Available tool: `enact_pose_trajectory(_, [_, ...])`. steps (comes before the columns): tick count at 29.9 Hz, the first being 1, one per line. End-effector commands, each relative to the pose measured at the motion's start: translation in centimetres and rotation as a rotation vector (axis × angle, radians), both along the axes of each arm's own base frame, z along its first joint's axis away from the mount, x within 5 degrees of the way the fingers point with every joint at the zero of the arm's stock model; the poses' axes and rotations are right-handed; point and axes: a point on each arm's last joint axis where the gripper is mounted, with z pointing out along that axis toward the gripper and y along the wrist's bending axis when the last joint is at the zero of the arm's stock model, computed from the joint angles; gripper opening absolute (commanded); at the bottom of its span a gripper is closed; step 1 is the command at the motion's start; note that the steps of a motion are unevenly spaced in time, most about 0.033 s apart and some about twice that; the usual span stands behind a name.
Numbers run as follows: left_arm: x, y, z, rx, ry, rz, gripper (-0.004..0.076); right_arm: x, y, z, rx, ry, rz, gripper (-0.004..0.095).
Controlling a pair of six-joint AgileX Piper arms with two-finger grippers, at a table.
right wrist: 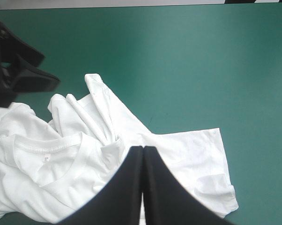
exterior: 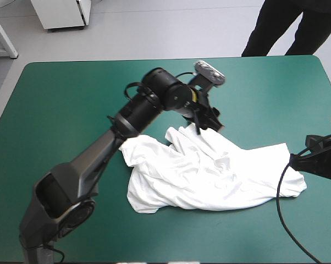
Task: Fold the cloth
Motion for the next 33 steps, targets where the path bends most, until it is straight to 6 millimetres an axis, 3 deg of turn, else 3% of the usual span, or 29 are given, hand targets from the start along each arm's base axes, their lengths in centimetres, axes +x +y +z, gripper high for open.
enact_pose_trajectory(1, [-0.1,6.0,2.7,0.000,0.000,0.114,0.0433,-0.2,0.0,0.7,-0.006,-0.029,0.007,-0.0017])
enact_pose_trajectory(9, [1.1,14.5,-1.0,0.105,0.145,0.391,0.0414,-0.2,0.0,0.7,-0.006,-0.029,0.007,-0.0017])
enact_pose_trajectory(18, [2.4,19.0,-6.0,0.192,0.303,0.561,0.0414,-0.2,0.1,0.8,0.000,-0.029,0.012,-0.0017])
enact_pose_trajectory(23, [3.2,20.1,-9.1,0.186,0.373,0.628,0.0407,-0.2,0.1,0.8,0.000,-0.029,0.012,-0.0017])
enact_pose_trajectory(33, [5.5,18.9,-13.5,0.185,0.469,0.650,0.0385,-0.2,0.2,0.8,0.006,-0.029,0.017,-0.0017])
